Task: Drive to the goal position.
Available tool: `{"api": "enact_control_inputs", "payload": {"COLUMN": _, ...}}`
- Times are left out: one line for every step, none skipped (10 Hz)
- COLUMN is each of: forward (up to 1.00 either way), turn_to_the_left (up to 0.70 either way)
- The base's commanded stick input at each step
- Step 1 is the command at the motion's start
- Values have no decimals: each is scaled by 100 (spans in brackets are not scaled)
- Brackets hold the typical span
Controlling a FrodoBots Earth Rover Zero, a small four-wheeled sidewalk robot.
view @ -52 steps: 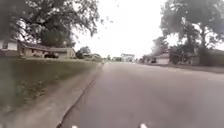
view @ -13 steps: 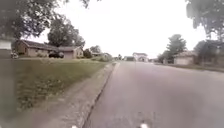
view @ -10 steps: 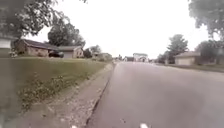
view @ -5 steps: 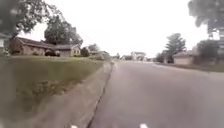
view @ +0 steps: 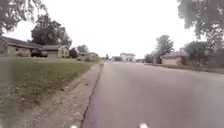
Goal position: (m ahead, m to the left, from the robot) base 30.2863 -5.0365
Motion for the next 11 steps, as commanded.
{"api": "enact_control_inputs", "payload": {"forward": 100, "turn_to_the_left": 0}}
{"api": "enact_control_inputs", "payload": {"forward": 100, "turn_to_the_left": 0}}
{"api": "enact_control_inputs", "payload": {"forward": 100, "turn_to_the_left": 0}}
{"api": "enact_control_inputs", "payload": {"forward": 100, "turn_to_the_left": 0}}
{"api": "enact_control_inputs", "payload": {"forward": 100, "turn_to_the_left": 0}}
{"api": "enact_control_inputs", "payload": {"forward": 100, "turn_to_the_left": 0}}
{"api": "enact_control_inputs", "payload": {"forward": 100, "turn_to_the_left": 0}}
{"api": "enact_control_inputs", "payload": {"forward": 100, "turn_to_the_left": 0}}
{"api": "enact_control_inputs", "payload": {"forward": 100, "turn_to_the_left": 0}}
{"api": "enact_control_inputs", "payload": {"forward": 100, "turn_to_the_left": 0}}
{"api": "enact_control_inputs", "payload": {"forward": 100, "turn_to_the_left": 0}}
